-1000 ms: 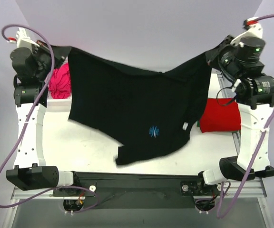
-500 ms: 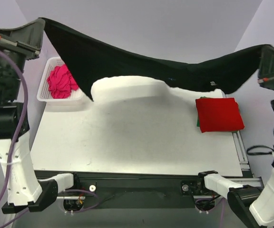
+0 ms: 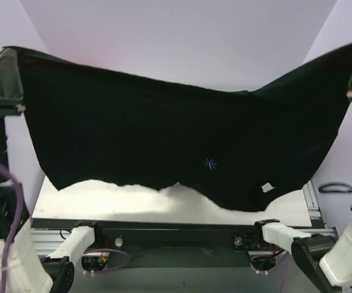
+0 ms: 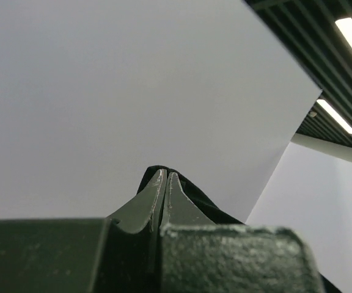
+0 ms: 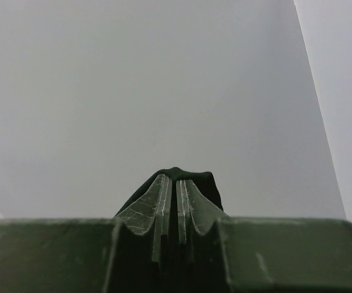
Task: Fold and stack the t-shirts
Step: Flatten out the tshirt
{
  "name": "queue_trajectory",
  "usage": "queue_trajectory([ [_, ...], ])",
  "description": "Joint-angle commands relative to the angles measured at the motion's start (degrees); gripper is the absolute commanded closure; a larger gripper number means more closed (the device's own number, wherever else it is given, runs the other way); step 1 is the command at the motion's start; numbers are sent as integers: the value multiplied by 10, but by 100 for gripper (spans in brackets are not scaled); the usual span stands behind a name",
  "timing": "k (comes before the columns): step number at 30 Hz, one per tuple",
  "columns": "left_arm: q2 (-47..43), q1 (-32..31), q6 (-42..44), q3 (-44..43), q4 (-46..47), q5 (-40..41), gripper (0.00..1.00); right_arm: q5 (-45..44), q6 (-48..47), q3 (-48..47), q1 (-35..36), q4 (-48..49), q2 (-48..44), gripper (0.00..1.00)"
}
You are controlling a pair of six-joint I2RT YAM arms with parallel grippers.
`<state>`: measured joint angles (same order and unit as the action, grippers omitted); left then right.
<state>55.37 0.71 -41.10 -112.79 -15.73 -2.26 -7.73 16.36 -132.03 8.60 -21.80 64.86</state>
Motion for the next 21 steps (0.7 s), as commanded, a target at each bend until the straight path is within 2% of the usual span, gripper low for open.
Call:
queue_trajectory([
  [1,56,-3,-26,88,15,3,100,-8,-23,0,-3,61,73,100],
  [6,136,-2,-27,213,88,2,100,-1,-35,5,-3,65,192,100],
  [9,222,-2,-21,245,119,-12,100,3,-32,11,-4,66,279,100],
  [12,323,-2,-18,236,127,-34,100,3,-22,8,-5,69,377,100],
  [13,350,-19,-17,218,120,-41,90,2,-11,3,-6,70,428,100],
  [14,399,-20,-17,204,113,-59,74,5,-4,-3,-15,63,456,99],
  [15,419,-26,-12,193,102,-65,62,19,8,-13,-20,56,482,71],
  [16,435,-32,-7,176,97,-65,51,35,19,-23,-27,44,532,52],
  [17,452,-38,-1,173,96,-60,32,49,46,-47,-34,12,554,38],
  [18,456,-43,10,169,96,-60,27,72,55,-47,-46,-2,568,13],
  [20,457,-60,23,159,90,-68,21,89,61,-13,-52,-6,565,2],
  [21,453,-67,37,159,83,-69,20,90,57,36,-53,-5,556,0],
])
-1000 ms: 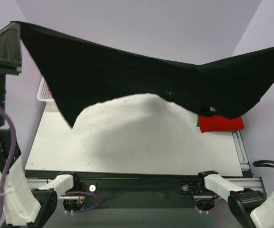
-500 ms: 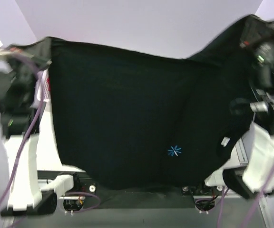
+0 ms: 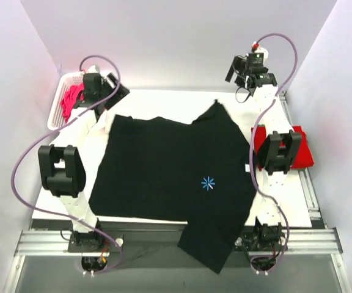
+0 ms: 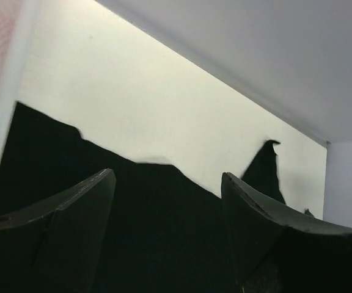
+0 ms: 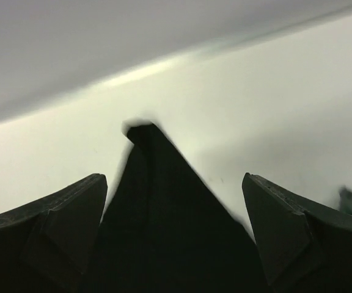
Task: Fold and stack the t-shirts
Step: Flatten out the tshirt
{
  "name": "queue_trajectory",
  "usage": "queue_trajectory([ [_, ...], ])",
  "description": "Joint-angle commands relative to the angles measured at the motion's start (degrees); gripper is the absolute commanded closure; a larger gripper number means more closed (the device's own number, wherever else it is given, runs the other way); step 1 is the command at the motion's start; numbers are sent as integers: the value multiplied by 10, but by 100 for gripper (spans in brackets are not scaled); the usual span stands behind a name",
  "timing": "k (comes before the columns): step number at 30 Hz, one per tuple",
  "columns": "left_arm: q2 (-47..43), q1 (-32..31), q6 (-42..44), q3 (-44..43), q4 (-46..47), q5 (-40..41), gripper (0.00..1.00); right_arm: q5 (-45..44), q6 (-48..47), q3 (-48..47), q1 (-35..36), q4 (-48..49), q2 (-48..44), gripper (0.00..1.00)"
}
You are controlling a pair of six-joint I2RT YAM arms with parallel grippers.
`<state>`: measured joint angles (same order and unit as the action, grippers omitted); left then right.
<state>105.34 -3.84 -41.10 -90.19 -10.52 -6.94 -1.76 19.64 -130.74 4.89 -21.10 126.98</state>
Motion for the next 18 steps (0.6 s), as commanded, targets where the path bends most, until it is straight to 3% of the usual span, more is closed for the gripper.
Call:
queue_trajectory([
  [1,-52,-30,41,-64,29,-23,19,35,19,45,-15,-10,-88,0],
  [8,-131,-64,54,26,-37,-32,17,116,42,245,-12,-9,-206,0],
  [18,-229,-74,50,247,-107,-9,16,177,49,494,50,-54,-322,0],
])
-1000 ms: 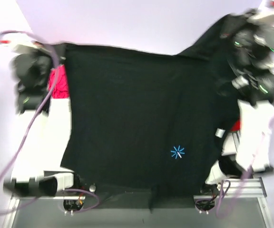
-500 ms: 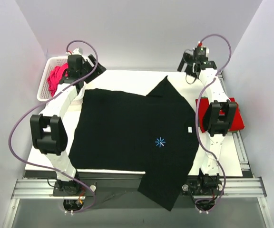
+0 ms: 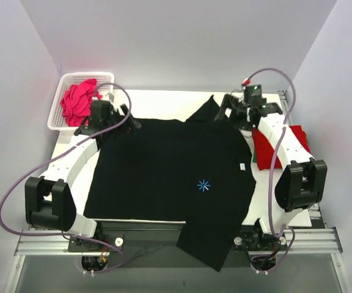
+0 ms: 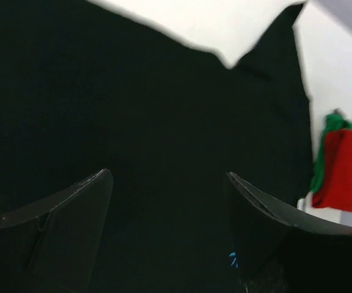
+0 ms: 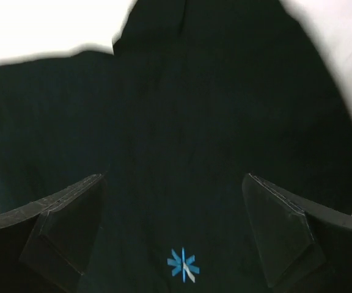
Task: Fold and stack the t-shirts
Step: Flatten out the tshirt
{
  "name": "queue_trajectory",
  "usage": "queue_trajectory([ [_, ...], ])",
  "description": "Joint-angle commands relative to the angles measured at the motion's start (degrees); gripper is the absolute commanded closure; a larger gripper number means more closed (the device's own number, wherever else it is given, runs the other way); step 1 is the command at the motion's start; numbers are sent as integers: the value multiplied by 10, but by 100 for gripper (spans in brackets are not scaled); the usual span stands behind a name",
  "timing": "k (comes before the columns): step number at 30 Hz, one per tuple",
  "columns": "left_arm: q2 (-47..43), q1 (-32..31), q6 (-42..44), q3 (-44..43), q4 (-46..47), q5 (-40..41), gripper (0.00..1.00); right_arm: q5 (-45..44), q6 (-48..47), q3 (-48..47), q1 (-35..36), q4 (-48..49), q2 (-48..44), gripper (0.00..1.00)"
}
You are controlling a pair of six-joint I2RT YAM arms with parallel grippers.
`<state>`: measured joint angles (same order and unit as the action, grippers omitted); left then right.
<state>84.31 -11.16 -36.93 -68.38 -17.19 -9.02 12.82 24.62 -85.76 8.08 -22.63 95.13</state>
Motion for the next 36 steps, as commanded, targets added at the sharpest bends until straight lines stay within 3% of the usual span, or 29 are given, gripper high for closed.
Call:
queue_trajectory([
  [1,-20,-1,8,48,-45,11,16,34,-1,60,23,-43,-12,0],
  [6,12,-1,5,77,-79,5,14,42,20,152,40,-49,-21,0],
  [12,45,2,0,97,-53,13,13,37,12,160,37,-51,23,0],
  [26,197,7,1,44,-39,14,13,23,4,41,-2,-93,204,0],
  [36,318,11,22,-105,-70,16,13,27,-1,-168,-24,-163,343,0],
])
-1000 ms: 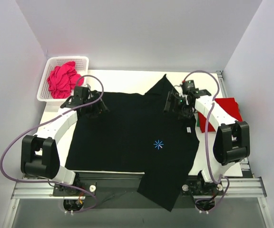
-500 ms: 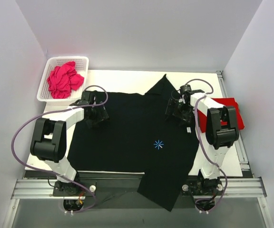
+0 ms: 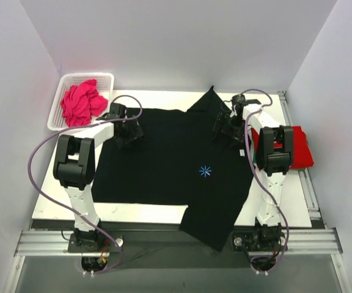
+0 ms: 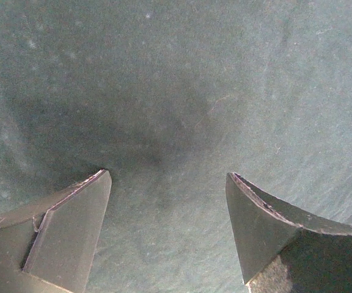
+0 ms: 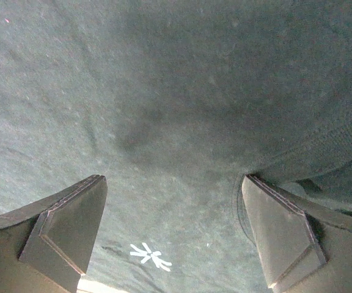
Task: Fold and stack the t-shirts
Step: Flatten out the tshirt
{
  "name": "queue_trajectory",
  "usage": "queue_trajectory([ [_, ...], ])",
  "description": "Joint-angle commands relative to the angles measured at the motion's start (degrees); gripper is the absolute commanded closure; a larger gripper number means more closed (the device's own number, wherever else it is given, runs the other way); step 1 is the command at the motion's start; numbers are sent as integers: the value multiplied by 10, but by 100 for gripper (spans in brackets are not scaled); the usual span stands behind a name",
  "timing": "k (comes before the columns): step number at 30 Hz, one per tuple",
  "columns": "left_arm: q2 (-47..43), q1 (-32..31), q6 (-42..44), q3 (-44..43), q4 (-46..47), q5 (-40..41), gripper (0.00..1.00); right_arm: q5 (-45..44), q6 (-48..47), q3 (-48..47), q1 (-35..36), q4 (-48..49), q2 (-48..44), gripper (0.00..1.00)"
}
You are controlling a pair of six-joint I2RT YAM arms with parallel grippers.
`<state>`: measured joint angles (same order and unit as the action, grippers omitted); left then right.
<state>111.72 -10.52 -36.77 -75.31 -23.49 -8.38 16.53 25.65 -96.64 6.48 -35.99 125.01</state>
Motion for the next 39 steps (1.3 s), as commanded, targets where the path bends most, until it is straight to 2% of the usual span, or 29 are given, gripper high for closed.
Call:
queue_trajectory([
  [1,60,4,24,-48,-9,12,13,-10,-13,-76,-9,-43,55,0],
  [6,94,2,43,-119,-26,13,13,2,-15,-163,-13,-70,107,0],
  [12,35,-16,55,-92,2,31,13,23,-22,-199,-14,-76,106,0],
  [17,-104,-30,49,6,22,86,13,34,-40,-208,-14,-75,79,0],
  [21,-221,-34,29,97,12,170,13,35,-44,-209,-14,-74,38,0],
  [24,-328,-33,0,165,-23,225,13,35,-43,-199,-14,-74,6,0],
  [27,-394,-22,-29,231,-72,260,17,39,-41,-175,-12,-72,-29,0],
  [29,-424,-6,-38,279,-96,267,23,43,-39,-158,-10,-70,-58,0],
  [30,-452,3,-46,293,-100,266,29,44,-39,-148,-9,-69,-68,0],
  [34,-504,67,-55,360,-113,232,38,47,-39,-84,0,-64,-117,0],
  [39,-534,133,-51,406,-123,231,40,46,-38,-16,16,-60,-189,0],
])
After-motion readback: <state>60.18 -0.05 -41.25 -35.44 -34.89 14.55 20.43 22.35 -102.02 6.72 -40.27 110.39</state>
